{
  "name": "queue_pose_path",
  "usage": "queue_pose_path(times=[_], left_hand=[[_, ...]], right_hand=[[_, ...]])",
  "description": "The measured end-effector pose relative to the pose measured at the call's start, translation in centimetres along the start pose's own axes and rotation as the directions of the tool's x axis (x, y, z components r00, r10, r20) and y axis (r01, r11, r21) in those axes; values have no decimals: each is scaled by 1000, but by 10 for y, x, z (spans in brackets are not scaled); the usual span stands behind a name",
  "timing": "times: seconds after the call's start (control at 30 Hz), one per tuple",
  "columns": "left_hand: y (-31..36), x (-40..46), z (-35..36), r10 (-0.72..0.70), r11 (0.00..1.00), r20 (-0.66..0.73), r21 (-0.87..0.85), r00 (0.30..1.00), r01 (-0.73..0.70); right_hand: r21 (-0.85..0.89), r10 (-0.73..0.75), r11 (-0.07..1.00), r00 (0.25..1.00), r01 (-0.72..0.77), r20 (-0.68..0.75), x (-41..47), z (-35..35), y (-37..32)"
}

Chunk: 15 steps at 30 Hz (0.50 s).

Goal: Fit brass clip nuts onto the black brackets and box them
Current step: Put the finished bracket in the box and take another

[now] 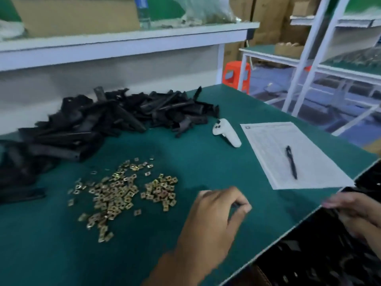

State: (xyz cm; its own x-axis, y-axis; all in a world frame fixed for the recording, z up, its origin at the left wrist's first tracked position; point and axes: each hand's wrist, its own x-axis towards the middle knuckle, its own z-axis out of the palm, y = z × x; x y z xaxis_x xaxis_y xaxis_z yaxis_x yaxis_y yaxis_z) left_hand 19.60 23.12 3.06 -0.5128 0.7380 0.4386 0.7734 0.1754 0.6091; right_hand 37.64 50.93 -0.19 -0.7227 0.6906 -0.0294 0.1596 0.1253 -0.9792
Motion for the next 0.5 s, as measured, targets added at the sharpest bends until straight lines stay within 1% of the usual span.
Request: queue_pose_path(times=[0.03, 0.07, 0.1, 0.13, 0.17, 0.23, 0.27, 0.33, 0.4, 0.43, 0.5], left_hand=[[-17, -6, -18, -55, 998, -46, 12, 997, 56], [-33, -14, -35, -107, 994, -96, 24, 990, 110], [-48, -21, -52, -158, 986, -148, 36, 976, 165], [-63, -29, -70, -208, 975, -196, 43, 958, 220], [-77, -37, -86, -252, 961, -241, 51, 937, 272], [-102, -53, -114, -332, 922, -330, 81, 884, 377], [-114, -62, -126, -378, 897, -376, 78, 846, 436], [-132, -79, -141, -468, 830, -478, 51, 744, 555], [-147, -90, -147, -532, 766, -561, 0, 634, 643], [-153, -93, -148, -552, 753, -582, -40, 597, 657], [-159, -93, -146, -580, 748, -591, -112, 561, 655]], right_hand=[[134, 56, 988, 989, -75, 135, 10, 25, -7], [205, 46, 974, 971, -95, 233, 14, 53, -21], [199, 27, 974, 929, -107, 368, 19, 78, -33], [181, 6, 979, 897, -96, 442, 26, 98, -39], [212, -5, 971, 875, -112, 485, 29, 120, -51], [207, -14, 970, 827, -125, 562, 41, 165, -71], [181, -3, 975, 813, -126, 583, 50, 189, -79], [136, 33, 981, 809, -139, 588, 73, 233, -93], [66, 60, 991, 837, -114, 544, 102, 275, -97], [8, 71, 996, 857, -87, 510, 118, 293, -99], [-171, 48, 985, 912, 24, 406, 153, 323, -102]])
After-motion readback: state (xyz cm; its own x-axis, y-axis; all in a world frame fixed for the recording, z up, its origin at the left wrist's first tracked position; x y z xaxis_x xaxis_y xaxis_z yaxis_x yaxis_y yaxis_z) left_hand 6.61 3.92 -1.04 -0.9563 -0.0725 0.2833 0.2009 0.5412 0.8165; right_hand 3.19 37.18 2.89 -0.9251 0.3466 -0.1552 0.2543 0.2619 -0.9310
